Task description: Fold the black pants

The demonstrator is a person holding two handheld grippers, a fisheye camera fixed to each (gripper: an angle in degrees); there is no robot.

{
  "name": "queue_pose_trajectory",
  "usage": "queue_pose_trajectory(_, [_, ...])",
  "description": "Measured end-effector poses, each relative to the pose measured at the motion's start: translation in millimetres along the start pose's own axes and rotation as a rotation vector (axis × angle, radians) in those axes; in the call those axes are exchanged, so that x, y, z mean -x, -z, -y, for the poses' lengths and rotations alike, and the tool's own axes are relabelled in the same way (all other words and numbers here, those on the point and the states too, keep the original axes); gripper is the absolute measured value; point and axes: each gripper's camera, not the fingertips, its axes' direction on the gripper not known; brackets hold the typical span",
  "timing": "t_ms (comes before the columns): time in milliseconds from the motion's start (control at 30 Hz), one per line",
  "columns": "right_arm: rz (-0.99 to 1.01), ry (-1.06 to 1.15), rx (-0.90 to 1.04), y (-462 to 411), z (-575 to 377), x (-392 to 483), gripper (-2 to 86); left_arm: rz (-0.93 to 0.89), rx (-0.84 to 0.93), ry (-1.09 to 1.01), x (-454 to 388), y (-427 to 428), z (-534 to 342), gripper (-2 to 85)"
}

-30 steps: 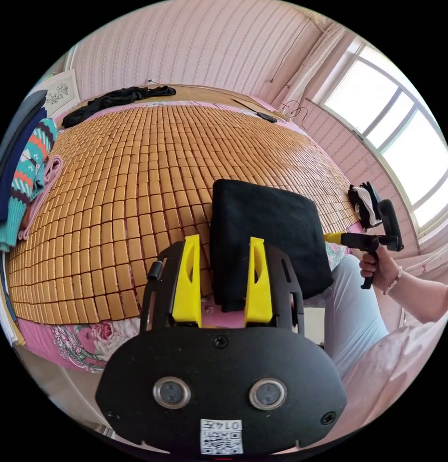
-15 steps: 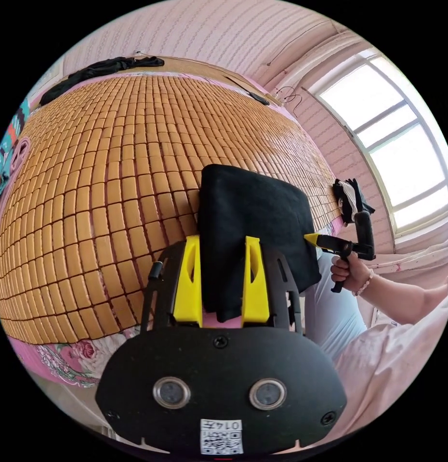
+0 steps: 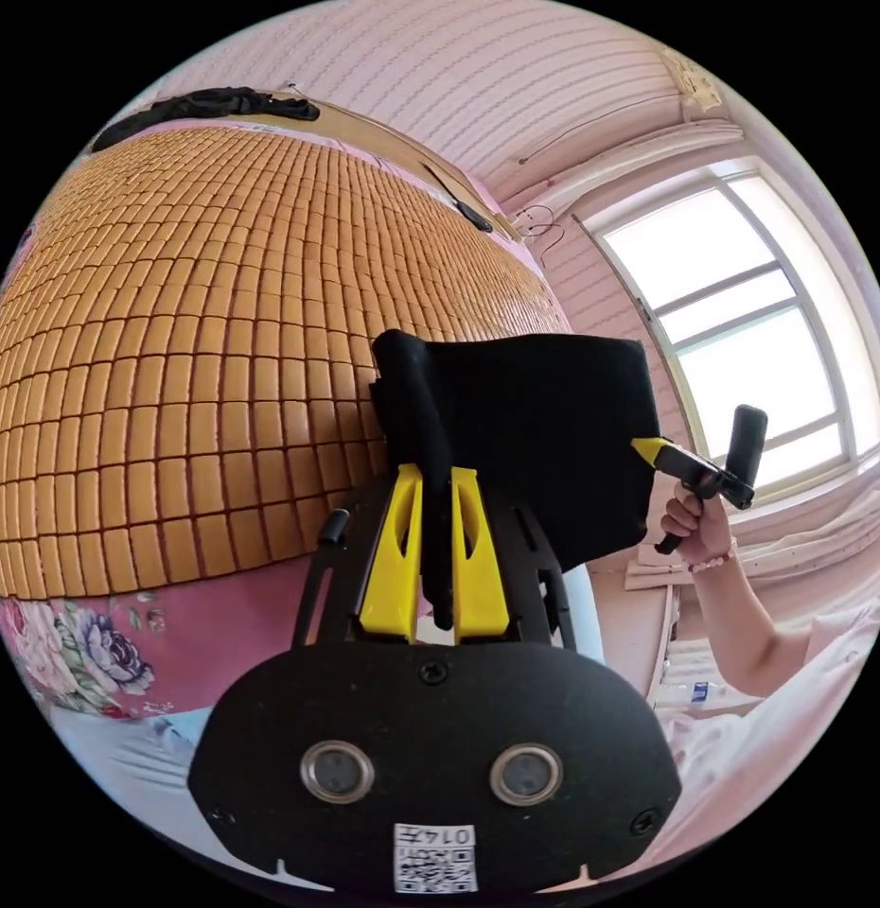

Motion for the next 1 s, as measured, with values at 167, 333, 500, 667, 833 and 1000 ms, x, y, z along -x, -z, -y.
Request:
queue_pose_trajectory(167, [-0.157,-0.014,0.004,122.7,-17.0,-28.2,3.9,-0.252,0.057,-0.18,-128.1,-73.3,40.6,4.8])
queue_pose_trajectory(333, [-0.437,-0.176,-0.054,269.6,-42.5,-66.8,7.0,-0.413,0.023,-0.409,-300.3,-126.0,86.9,6.8])
queue_pose_trajectory(500, [-0.79,-0.671,0.009,318.2,-81.0,-178.0,17.1,-0.363,0.163,-0.492,-397.7,-205.1,104.7,8.6])
queue_pose_trajectory(667, [-0.664,-0.865,-0.23,233.4,-119.2,-222.8,16.4,-0.281,0.225,-0.495,-346.3,-205.5,71.3,7.9])
queue_pose_trajectory(833, [-0.804,-0.807,-0.261,198.7,-99.3,-189.4,16.3,-0.161,0.223,-0.525,-272.6,-145.0,41.0,7.8])
queue_pose_trajectory(1000, [-0.817,-0.775,-0.279,180.5,-86.3,-138.0,13.4,-0.085,0.13,-0.463,-212.8,-42.2,-6.1,7.8])
